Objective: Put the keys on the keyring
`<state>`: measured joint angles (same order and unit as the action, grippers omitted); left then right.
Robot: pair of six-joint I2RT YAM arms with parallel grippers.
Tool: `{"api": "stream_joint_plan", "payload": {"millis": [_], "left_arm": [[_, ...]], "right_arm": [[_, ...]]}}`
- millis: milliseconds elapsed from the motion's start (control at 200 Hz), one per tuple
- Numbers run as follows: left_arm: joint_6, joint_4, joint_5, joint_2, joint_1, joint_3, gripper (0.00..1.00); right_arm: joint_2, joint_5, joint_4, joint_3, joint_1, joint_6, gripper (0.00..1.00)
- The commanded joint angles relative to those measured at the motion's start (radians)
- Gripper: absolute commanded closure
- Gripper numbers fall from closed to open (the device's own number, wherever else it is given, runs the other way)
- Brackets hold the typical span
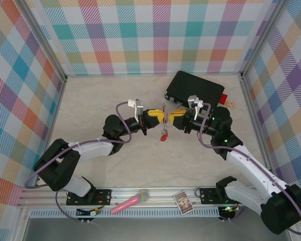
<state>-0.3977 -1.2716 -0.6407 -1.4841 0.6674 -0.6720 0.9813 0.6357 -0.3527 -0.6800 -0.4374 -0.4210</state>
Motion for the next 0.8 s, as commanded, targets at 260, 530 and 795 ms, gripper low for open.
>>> {"api": "stream_joint_plan", "payload": {"millis": [260, 530, 795], "left_arm": [[-0.018, -0.066, 0.022, -0.002, 0.018, -0.039, 1.0], [-0.022, -0.066, 0.027, 0.002, 0.02, -0.039, 1.0], [-0.026, -0.066, 0.021, 0.008, 0.023, -0.041, 1.0]], "right_arm": [[0.062, 0.125, -0.218, -0.029, 0.035, -0.122, 0.8], [0.081, 0.121, -0.233, -0.018, 0.042, -0.125, 0.84], [0.101, 0.143, -0.244, -0.016, 0.049, -0.134, 0.84]]}}
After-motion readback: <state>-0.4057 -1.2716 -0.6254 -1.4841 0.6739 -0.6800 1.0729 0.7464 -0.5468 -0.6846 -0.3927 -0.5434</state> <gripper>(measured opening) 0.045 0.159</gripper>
